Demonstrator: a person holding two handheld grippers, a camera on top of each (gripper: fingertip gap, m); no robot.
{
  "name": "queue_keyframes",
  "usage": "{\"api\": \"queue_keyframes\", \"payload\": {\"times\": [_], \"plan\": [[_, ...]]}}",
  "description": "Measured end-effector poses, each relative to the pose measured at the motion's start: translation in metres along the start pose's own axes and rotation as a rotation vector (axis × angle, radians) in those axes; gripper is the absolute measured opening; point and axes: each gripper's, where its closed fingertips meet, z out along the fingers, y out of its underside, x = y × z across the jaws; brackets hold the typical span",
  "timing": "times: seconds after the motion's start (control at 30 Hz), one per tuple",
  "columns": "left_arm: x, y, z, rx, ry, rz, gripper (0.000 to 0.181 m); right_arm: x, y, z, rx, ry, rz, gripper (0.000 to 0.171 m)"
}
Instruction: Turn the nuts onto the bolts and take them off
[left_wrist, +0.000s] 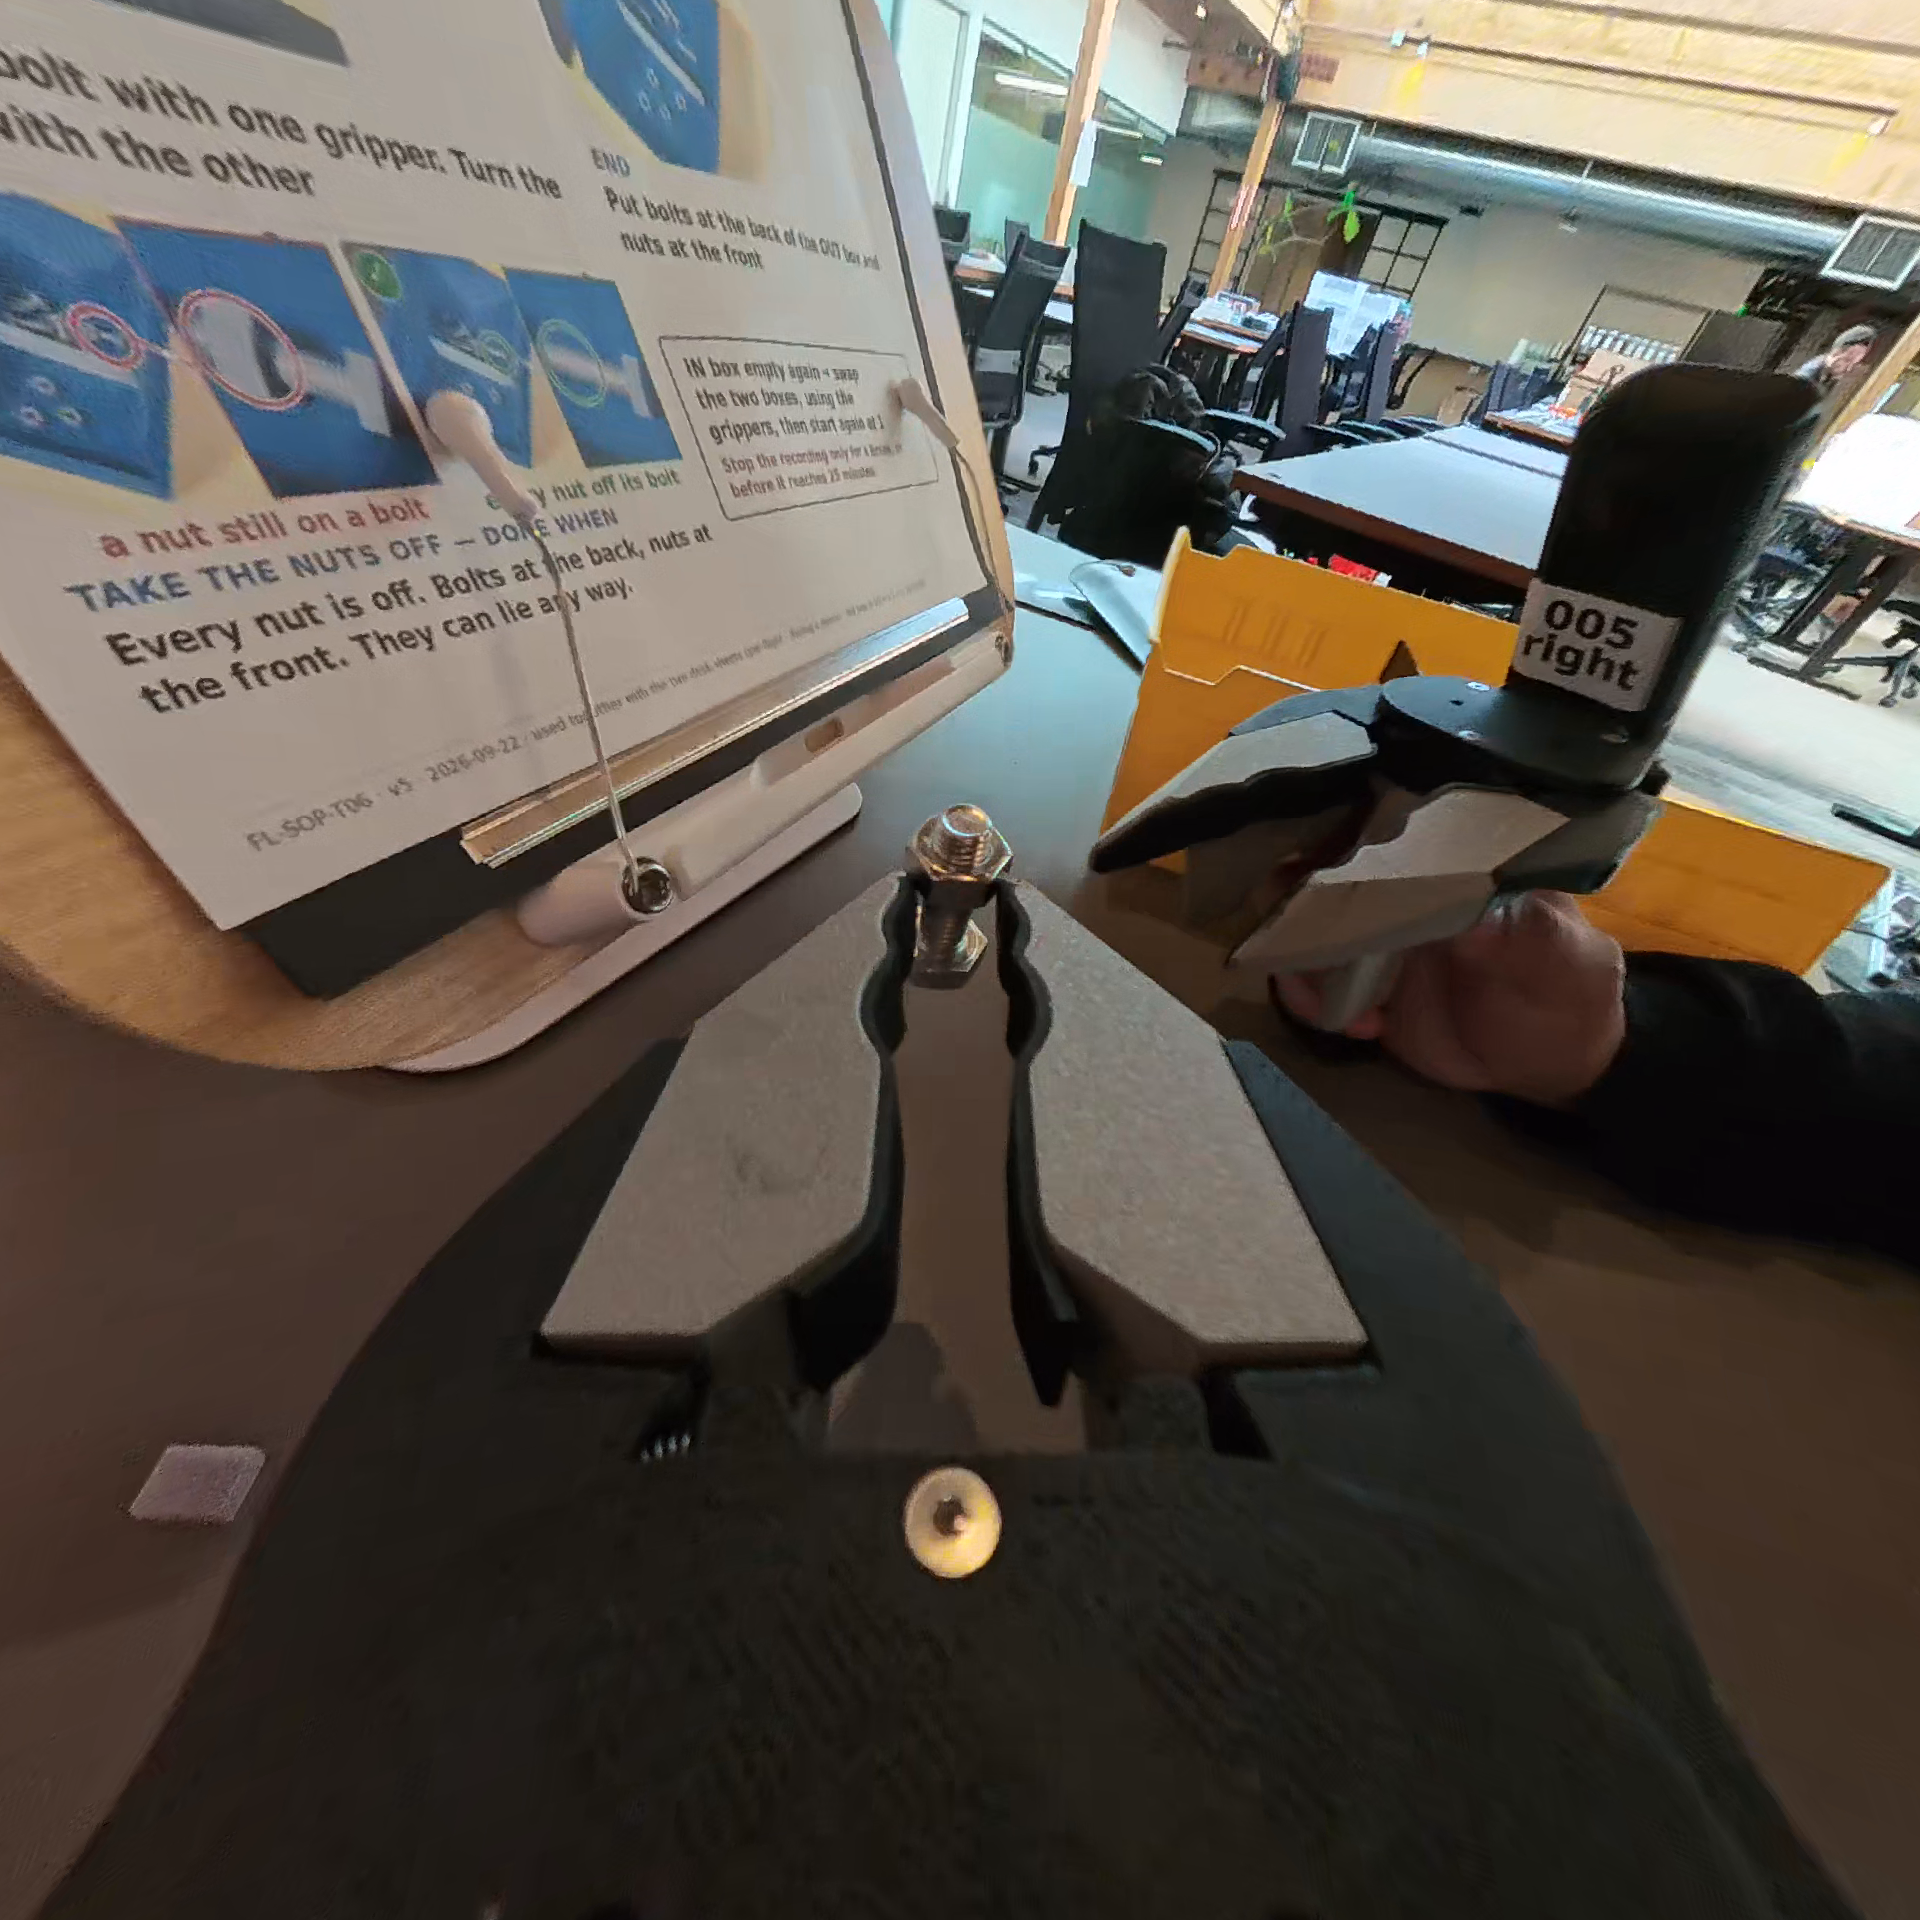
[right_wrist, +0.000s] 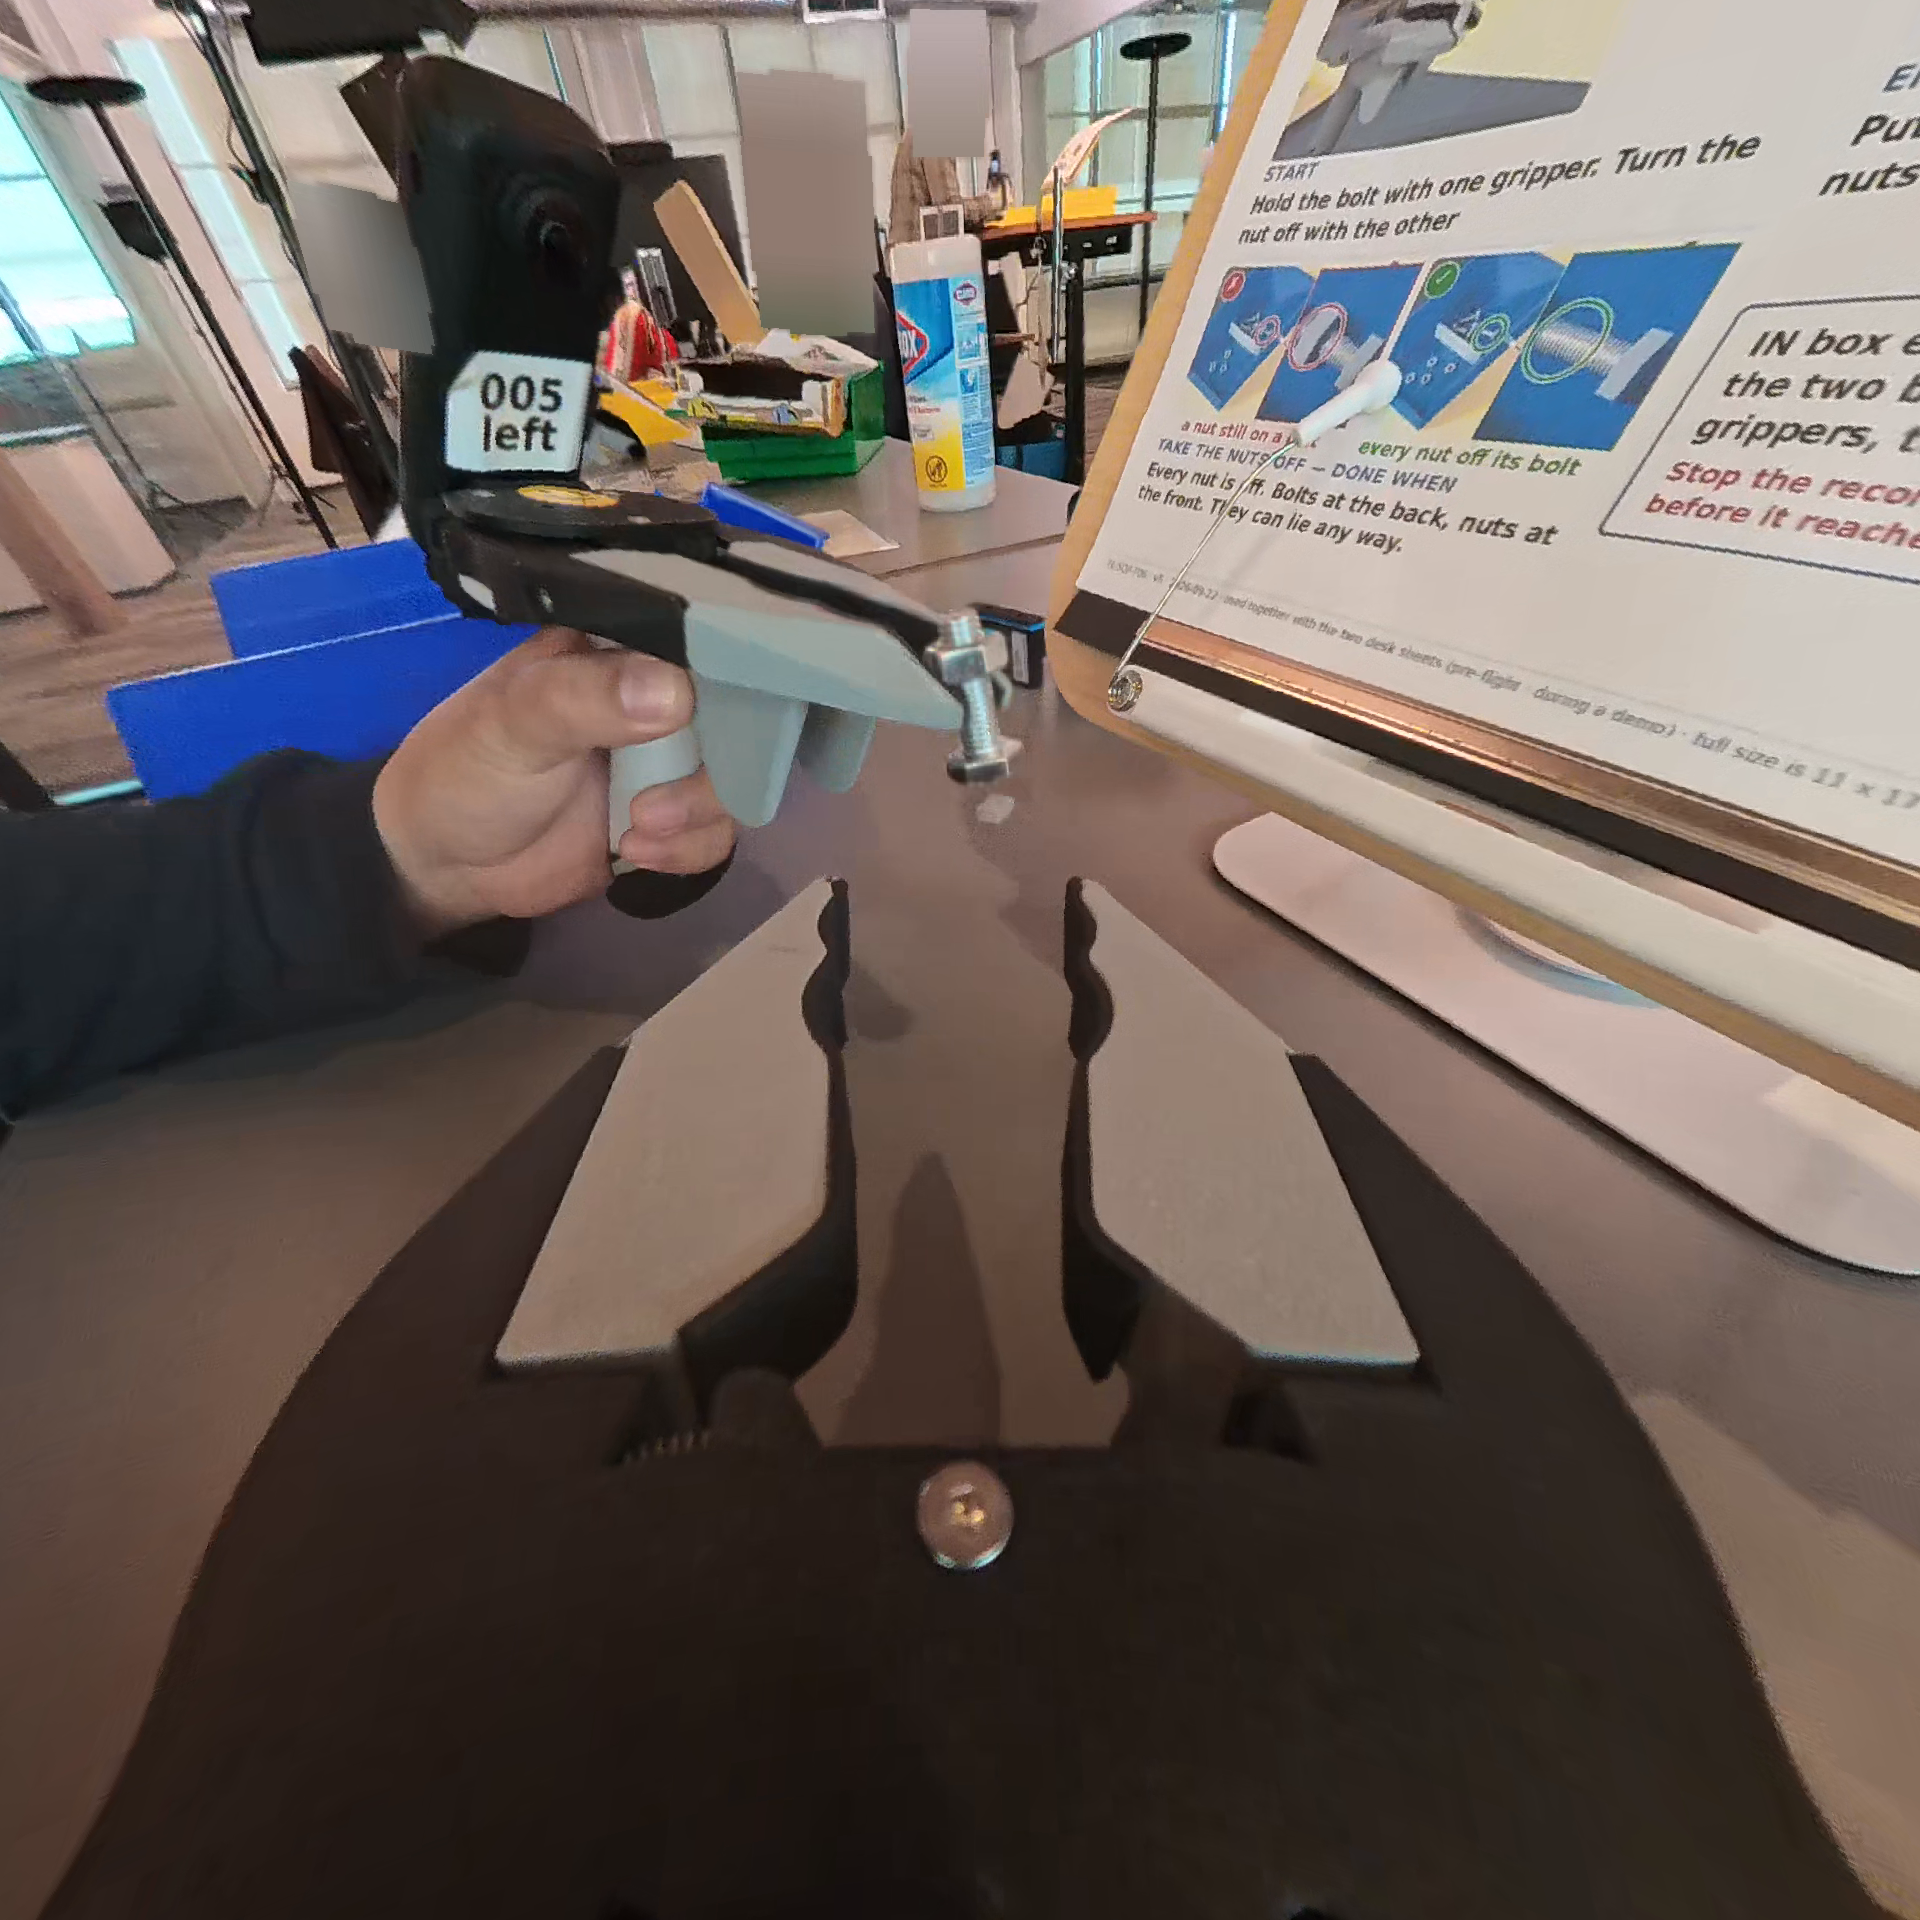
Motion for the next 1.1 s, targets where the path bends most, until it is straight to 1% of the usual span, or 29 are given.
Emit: {"api": "queue_keyframes", "payload": {"times": [0.07, 0.2, 0.37, 0.47, 0.53, 0.57, 0.67, 0.8, 0.83, 0.87, 0.9, 0.97, 1.1], "plan": [[-0.002, 0.007, 0.002, -0.018, 0.021, -0.03, 0.013, 0.001, 0.001, 0.001, -0.003, -0.008, 0.026, 0.038], [0.016, 0.018, 0.013, -0.022, 0.148, -0.122, 0.012, -0.006, 0.002, 0.002, -0.005, -0.048, 0.048, 0.038], [0.026, 0.019, 0.017, -0.031, 0.165, -0.118, 0.012, -0.021, 0.006, 0.006, -0.04, -0.087, -0.014, 0.044], [0.036, 0.014, 0.013, -0.019, 0.212, -0.145, 0.012, -0.015, 0.009, 0.007, -0.078, -0.001, -0.105, 0.044], [0.041, 0.015, 0.012, -0.038, 0.246, -0.188, 0.012, -0.003, 0.012, 0.007, -0.112, 0.095, -0.159, 0.04], [0.042, 0.016, 0.013, -0.045, 0.256, -0.207, 0.012, -0.002, 0.012, 0.007, -0.122, 0.115, -0.184, 0.038], [0.045, 0.015, 0.013, -0.038, 0.272, -0.228, 0.012, -0.012, 0.014, 0.01, -0.131, 0.077, -0.205, 0.037], [0.049, 0.018, 0.016, -0.054, 0.28, -0.213, 0.012, -0.014, 0.017, 0.015, -0.154, 0.084, -0.219, 0.032], [0.051, 0.019, 0.017, -0.056, 0.286, -0.213, 0.011, -0.014, 0.017, 0.015, -0.155, 0.084, -0.224, 0.028], [0.054, 0.019, 0.017, -0.058, 0.293, -0.211, 0.012, -0.014, 0.016, 0.015, -0.153, 0.088, -0.229, 0.018], [0.054, 0.019, 0.018, -0.057, 0.289, -0.208, 0.011, -0.014, 0.016, 0.014, -0.157, 0.096, -0.238, 0.015], [0.051, 0.023, 0.02, -0.072, 0.255, -0.182, 0.008, -0.011, 0.018, 0.014, -0.186, 0.119, -0.248, 0.015], [0.051, 0.025, 0.022, -0.091, 0.198, -0.061, 0.007, -0.01, 0.021, 0.012, -0.209, 0.15, -0.283, 0.015]]}}
